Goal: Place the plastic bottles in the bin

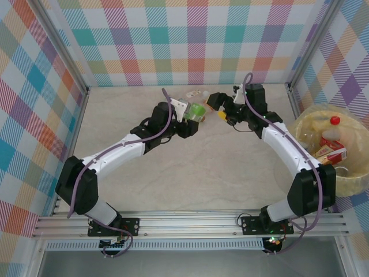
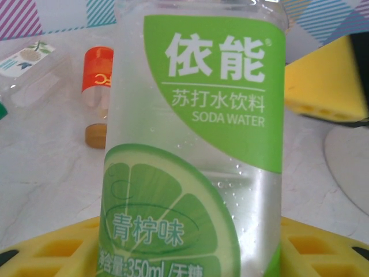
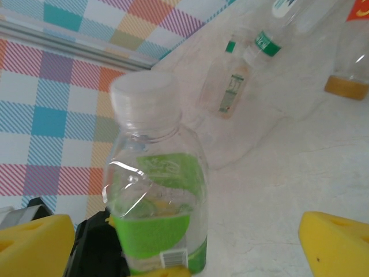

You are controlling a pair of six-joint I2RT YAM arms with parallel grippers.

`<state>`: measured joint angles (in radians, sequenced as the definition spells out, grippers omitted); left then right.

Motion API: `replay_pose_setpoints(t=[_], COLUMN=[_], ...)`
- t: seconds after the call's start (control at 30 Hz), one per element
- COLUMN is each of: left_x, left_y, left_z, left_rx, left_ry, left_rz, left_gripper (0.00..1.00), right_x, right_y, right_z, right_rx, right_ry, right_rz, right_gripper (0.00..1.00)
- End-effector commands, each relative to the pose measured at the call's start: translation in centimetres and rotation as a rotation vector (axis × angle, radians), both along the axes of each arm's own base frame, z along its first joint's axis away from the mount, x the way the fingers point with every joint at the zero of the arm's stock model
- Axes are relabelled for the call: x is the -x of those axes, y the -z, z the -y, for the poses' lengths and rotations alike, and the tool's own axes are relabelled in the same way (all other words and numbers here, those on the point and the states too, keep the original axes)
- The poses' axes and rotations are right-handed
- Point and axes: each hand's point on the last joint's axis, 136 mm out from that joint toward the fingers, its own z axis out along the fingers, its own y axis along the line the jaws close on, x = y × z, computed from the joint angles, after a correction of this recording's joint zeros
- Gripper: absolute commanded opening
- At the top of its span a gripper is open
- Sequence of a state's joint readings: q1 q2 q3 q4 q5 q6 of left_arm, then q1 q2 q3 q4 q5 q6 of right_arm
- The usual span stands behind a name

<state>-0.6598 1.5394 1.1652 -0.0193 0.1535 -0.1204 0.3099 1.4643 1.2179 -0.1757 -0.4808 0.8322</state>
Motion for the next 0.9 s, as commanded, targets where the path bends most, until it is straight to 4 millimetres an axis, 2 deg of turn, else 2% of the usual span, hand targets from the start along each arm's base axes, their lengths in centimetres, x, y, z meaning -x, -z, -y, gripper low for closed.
replay_pose_setpoints(t=[0.0, 0.17, 0.33, 0.57, 0.87], left_x=[1.4, 1.7, 1.8, 1.9, 1.8], left_y=[-1.9, -2.8, -3.5, -4.2, -3.4], left_z=[1.2, 2.2, 2.6, 3.5, 4.3], left_rx=[0.063, 0.078, 0.11, 0.156, 0.139], left_ry=[0.059, 0.091, 0.106, 0.144, 0.179], left_rz=[0.024, 0.035, 0.042, 0.045, 0.014], left_gripper=[0.46, 0.45, 0.45, 0.44, 0.44], right_x=[-0.1, 0.2, -0.1, 0.4, 0.6], right_y=[-2.5, -2.5, -1.4, -0.9, -0.5], right_z=[-2.1, -3.6, -3.5, -4.2, -3.2], right_rx=[-0.07, -0.064, -0.042, -0.046, 0.012], right_ry=[-0.071, -0.133, -0.108, -0.136, -0.098], right_rz=[0.05, 0.056, 0.021, -0.004, 0.019], right_gripper=[1.0, 0.99, 0.87, 0.79, 0.65])
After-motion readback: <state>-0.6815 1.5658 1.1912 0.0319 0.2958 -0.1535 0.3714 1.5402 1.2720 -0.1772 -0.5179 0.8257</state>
